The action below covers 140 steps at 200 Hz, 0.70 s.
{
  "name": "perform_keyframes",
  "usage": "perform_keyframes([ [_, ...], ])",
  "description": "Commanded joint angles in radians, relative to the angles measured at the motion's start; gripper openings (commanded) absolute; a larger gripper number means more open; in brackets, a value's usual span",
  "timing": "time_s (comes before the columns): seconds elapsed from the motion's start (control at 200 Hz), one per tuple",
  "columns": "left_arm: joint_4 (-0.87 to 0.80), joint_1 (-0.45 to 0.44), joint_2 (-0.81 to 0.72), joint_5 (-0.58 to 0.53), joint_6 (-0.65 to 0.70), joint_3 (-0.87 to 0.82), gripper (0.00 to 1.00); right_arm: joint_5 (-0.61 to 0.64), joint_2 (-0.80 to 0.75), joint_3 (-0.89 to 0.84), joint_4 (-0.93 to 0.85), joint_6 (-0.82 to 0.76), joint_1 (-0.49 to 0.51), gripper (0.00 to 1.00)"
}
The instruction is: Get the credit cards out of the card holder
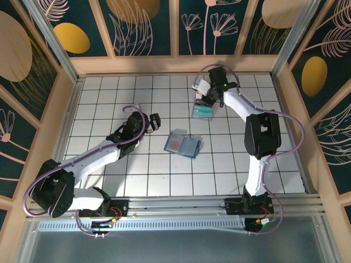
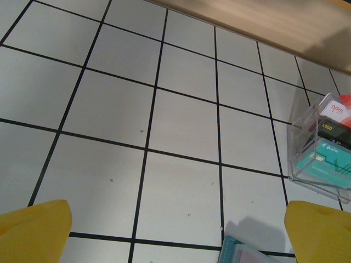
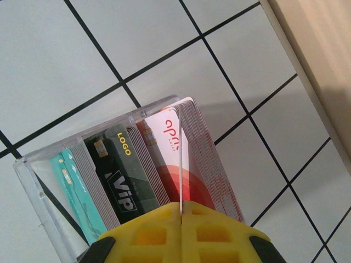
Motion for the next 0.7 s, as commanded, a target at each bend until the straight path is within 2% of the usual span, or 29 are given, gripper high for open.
perform_keyframes([
  [0.0,0.015,0.009,-0.014,-0.001,0.001,0.017,0.99,0.003,0.021,0.021,-0.035,-0.022,-0.012,0.00],
  [0.335,0.015,0.012,-0.019,0.007,0.003,0.018,0.99,-0.009,0.056,0.029,-0.045,-0.025,-0.014,0.00],
  [0.696,0.008,0.014,-0.019,0.009,0.012,0.029,0.99,-0.111,0.074,0.050,-0.133,-0.006,-0.014,0.00],
])
